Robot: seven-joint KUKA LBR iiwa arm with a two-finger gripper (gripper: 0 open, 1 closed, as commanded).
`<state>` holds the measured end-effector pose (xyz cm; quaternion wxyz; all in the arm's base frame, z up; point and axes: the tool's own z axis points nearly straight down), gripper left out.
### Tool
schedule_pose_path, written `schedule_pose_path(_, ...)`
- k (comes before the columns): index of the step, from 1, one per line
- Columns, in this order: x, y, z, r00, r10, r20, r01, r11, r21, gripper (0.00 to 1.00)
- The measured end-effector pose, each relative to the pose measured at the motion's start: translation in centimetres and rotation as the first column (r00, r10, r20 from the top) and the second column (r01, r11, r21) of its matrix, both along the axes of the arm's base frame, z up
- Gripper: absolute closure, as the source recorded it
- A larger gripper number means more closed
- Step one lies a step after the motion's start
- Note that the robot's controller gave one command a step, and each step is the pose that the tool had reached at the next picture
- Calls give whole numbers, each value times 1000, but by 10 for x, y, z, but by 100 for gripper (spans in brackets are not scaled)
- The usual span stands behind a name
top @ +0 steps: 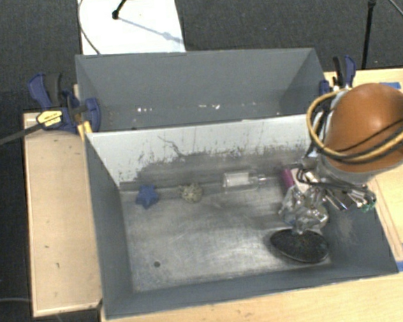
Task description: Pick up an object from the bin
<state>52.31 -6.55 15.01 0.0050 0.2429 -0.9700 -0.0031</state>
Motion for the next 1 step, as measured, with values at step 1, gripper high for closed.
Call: schedule_pose_path(1, 7, -16, 110, 1000, 2, 23, -2, 1000, -5, 100)
